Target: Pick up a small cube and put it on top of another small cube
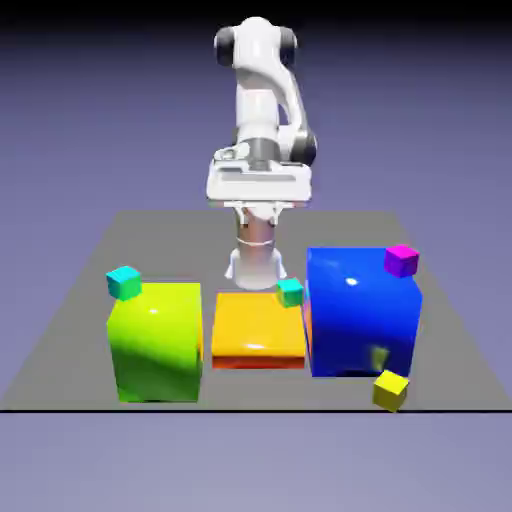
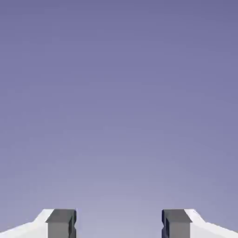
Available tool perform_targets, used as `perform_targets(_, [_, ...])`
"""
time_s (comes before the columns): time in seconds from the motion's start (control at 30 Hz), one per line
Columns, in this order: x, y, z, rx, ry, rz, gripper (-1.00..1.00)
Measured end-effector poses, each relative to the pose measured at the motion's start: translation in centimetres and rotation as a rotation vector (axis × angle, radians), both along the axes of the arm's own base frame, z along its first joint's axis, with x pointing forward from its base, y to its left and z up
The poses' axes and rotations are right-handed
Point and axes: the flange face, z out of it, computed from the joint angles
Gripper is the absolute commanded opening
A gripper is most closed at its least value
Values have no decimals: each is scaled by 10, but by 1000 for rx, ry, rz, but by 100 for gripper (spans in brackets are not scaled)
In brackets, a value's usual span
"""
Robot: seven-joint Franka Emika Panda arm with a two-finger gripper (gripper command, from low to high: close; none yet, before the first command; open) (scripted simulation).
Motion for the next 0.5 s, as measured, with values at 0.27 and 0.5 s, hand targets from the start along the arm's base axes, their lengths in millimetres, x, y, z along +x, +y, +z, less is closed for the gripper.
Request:
perform_targets(0.27, [73,40,-41,120,270,-111,0])
perform_targets(0.5, [125,86,-94,219,516,-216,0])
